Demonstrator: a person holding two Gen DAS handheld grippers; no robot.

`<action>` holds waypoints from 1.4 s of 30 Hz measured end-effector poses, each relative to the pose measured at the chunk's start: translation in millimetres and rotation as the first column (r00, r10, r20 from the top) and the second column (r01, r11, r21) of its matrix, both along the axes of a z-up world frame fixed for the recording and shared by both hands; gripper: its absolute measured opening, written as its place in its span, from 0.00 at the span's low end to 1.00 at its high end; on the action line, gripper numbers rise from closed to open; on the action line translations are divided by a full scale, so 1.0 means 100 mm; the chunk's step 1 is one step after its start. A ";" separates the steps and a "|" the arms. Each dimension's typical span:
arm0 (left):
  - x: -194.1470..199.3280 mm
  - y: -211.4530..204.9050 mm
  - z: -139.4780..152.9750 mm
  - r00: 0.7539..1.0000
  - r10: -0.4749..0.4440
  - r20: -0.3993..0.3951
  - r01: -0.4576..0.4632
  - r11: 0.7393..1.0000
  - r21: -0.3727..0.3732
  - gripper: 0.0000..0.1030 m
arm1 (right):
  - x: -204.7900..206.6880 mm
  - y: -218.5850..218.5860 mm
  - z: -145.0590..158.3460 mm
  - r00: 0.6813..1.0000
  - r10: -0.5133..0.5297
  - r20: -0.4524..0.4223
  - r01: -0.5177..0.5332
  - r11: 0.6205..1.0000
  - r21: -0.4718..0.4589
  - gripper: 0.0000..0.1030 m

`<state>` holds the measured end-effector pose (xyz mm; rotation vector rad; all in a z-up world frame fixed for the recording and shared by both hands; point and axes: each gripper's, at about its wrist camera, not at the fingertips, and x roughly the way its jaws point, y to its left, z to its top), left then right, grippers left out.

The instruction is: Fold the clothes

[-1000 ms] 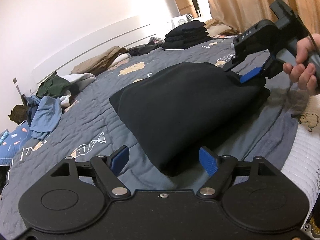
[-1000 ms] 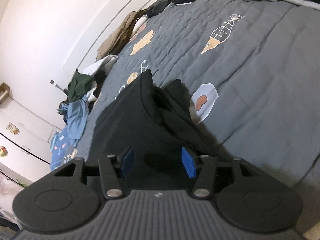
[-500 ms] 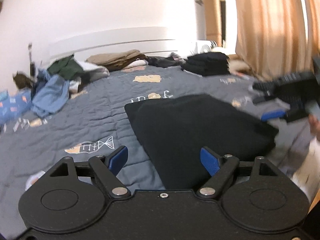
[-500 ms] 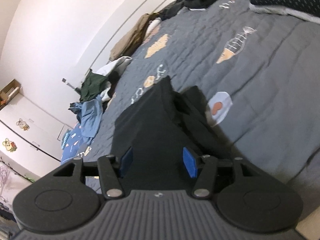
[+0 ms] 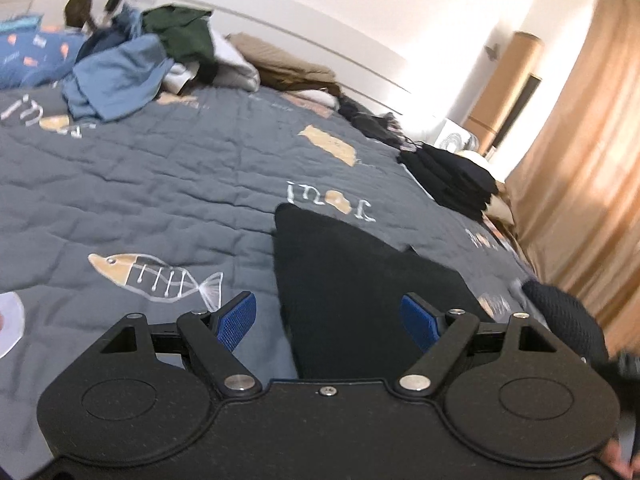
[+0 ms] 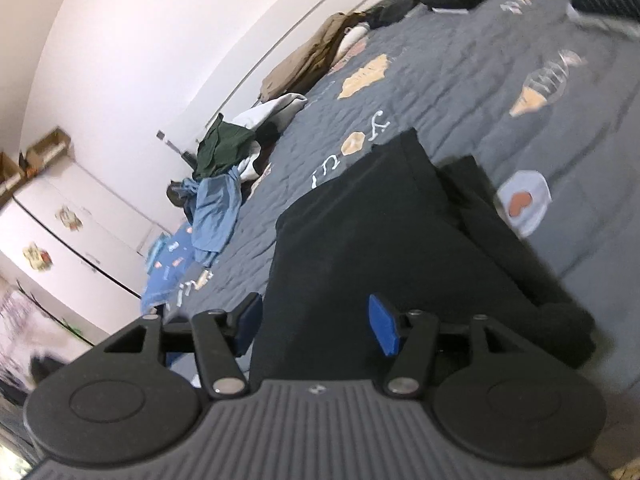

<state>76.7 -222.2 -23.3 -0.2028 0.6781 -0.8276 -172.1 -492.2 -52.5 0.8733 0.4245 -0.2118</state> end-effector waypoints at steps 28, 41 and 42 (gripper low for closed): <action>1.16 -0.35 -0.20 0.990 -0.010 -0.138 -0.010 0.990 -0.143 0.68 | 1.58 0.14 0.44 0.954 0.245 -0.174 -0.280 0.933 -0.225 0.59; 1.70 -0.90 -0.75 0.970 -0.078 -0.229 0.049 0.990 -0.131 0.59 | 1.72 0.05 0.47 0.956 0.252 -0.147 -0.283 0.925 -0.254 0.59; 1.73 -0.89 -0.79 0.968 -0.078 -0.240 0.046 0.989 -0.138 0.59 | 1.74 0.04 0.46 0.956 0.249 -0.153 -0.281 0.926 -0.253 0.59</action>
